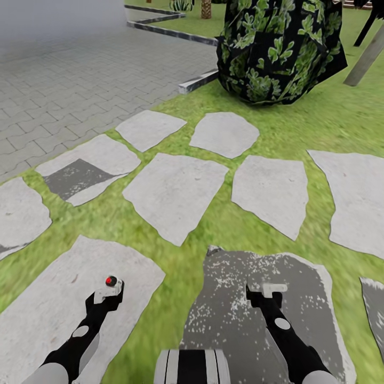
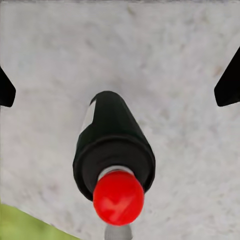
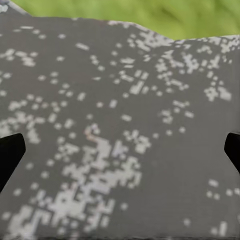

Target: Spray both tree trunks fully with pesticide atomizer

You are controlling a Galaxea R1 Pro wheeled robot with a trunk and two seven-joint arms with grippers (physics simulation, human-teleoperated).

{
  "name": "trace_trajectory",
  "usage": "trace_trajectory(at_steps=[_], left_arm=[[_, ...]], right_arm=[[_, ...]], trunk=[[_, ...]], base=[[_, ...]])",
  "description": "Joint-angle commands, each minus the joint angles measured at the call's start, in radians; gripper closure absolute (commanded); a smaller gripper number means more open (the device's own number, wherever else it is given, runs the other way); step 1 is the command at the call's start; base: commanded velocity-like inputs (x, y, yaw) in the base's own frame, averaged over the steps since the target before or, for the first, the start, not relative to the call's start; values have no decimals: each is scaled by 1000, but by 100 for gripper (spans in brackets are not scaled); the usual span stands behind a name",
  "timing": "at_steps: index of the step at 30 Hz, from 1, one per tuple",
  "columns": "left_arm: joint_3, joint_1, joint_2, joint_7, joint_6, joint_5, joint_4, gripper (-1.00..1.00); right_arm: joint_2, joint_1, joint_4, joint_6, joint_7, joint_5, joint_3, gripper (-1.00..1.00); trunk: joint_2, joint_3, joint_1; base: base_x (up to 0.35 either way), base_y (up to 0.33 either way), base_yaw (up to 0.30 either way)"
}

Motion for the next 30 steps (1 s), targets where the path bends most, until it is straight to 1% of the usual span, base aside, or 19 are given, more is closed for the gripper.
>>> trace_trajectory(at_steps=[1,3,8,14,21,30], left_arm=[[1,0,0,0,-3,2,1,-100],[1,0,0,0,-3,2,1,-100],[0,0,-1,-1,-3,1,1,-100],[0,0,-1,0,-2,0,1,-100],[2,0,-1,2,-2,4,1,-100],[2,0,0,2,-2,4,1,-100]], right_arm=[[0,0,1,-3,-4,2,1,-100],[0,0,1,-3,-4,2,1,-100],[0,0,1,-3,-4,2,1,-100],[0,0,1,-3,-4,2,1,-100],[0,0,1,-3,-4,2,1,-100],[0,0,1,-3,-4,2,1,-100]], trunk=[[0,-6,0],[-1,-17,1],[-1,-23,1],[-1,-25,1],[-1,-25,1],[-1,-25,1]], base=[[0,0,0],[0,0,0],[0,0,0],[17,0,0],[166,0,0],[22,0,0]])
